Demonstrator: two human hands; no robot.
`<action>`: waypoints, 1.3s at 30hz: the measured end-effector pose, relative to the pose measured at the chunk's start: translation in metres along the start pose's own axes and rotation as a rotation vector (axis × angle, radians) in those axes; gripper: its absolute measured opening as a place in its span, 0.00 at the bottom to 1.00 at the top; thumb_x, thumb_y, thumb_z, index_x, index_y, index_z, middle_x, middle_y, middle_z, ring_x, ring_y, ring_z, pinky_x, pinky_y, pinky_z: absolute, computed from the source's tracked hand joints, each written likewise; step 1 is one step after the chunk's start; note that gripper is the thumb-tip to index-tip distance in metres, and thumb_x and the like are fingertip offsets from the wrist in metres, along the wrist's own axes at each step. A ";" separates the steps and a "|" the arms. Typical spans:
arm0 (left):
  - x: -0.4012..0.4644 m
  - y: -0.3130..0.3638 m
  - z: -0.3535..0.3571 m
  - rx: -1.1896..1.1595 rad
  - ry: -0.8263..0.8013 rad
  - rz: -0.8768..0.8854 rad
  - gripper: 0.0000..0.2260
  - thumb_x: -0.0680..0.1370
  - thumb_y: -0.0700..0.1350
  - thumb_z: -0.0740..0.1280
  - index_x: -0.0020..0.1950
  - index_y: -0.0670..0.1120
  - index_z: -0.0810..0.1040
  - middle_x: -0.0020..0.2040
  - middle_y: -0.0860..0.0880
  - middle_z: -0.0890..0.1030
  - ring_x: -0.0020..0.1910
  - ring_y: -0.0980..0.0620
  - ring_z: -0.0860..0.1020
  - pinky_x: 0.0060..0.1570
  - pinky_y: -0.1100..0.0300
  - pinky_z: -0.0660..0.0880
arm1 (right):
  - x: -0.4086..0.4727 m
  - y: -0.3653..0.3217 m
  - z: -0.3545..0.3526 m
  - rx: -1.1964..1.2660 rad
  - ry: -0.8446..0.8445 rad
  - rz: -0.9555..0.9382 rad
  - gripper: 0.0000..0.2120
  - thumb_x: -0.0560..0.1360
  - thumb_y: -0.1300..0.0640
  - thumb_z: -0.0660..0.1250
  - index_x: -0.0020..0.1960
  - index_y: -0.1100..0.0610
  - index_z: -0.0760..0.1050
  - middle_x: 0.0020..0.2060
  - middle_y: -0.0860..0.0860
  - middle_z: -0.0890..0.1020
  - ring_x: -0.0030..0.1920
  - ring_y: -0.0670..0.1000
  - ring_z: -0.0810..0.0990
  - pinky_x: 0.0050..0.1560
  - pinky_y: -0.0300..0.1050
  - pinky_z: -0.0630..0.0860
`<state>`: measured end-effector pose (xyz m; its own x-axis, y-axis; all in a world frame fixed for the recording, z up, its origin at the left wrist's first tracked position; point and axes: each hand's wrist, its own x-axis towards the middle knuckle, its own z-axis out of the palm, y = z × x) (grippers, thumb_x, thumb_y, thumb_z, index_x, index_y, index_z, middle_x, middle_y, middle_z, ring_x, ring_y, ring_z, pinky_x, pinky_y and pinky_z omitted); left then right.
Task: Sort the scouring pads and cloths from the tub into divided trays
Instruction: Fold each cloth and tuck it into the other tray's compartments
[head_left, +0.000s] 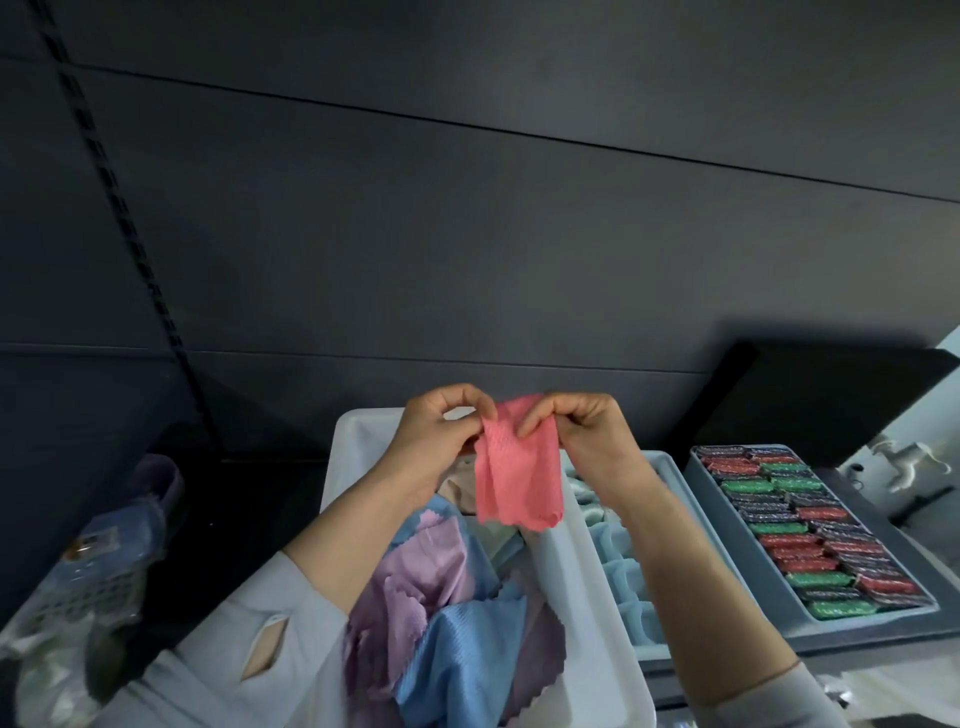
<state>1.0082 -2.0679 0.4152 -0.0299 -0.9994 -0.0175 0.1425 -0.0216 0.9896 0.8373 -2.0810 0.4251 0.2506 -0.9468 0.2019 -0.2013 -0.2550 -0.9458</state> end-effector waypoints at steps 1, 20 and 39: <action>0.000 0.001 0.001 -0.046 -0.012 -0.019 0.14 0.75 0.27 0.60 0.41 0.44 0.78 0.30 0.55 0.78 0.27 0.59 0.73 0.30 0.68 0.71 | 0.001 -0.001 -0.001 -0.023 0.009 -0.021 0.24 0.70 0.81 0.55 0.32 0.58 0.81 0.31 0.45 0.82 0.34 0.42 0.77 0.39 0.35 0.73; 0.002 -0.005 -0.011 -0.040 -0.012 -0.199 0.15 0.82 0.55 0.59 0.52 0.48 0.81 0.46 0.48 0.83 0.41 0.54 0.82 0.38 0.62 0.78 | -0.009 0.024 0.005 -0.516 0.126 -0.253 0.13 0.71 0.61 0.73 0.46 0.43 0.81 0.41 0.29 0.79 0.44 0.34 0.73 0.44 0.31 0.69; -0.014 -0.028 -0.010 0.175 0.092 0.048 0.04 0.73 0.42 0.74 0.47 0.45 0.84 0.39 0.52 0.82 0.36 0.58 0.77 0.37 0.67 0.74 | -0.026 0.021 0.010 0.142 0.078 0.133 0.09 0.77 0.64 0.67 0.55 0.60 0.83 0.28 0.41 0.76 0.25 0.43 0.64 0.26 0.35 0.62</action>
<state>1.0148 -2.0540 0.3861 0.0640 -0.9976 0.0254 -0.0328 0.0233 0.9992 0.8366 -2.0596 0.3976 0.1556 -0.9840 0.0867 -0.0913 -0.1018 -0.9906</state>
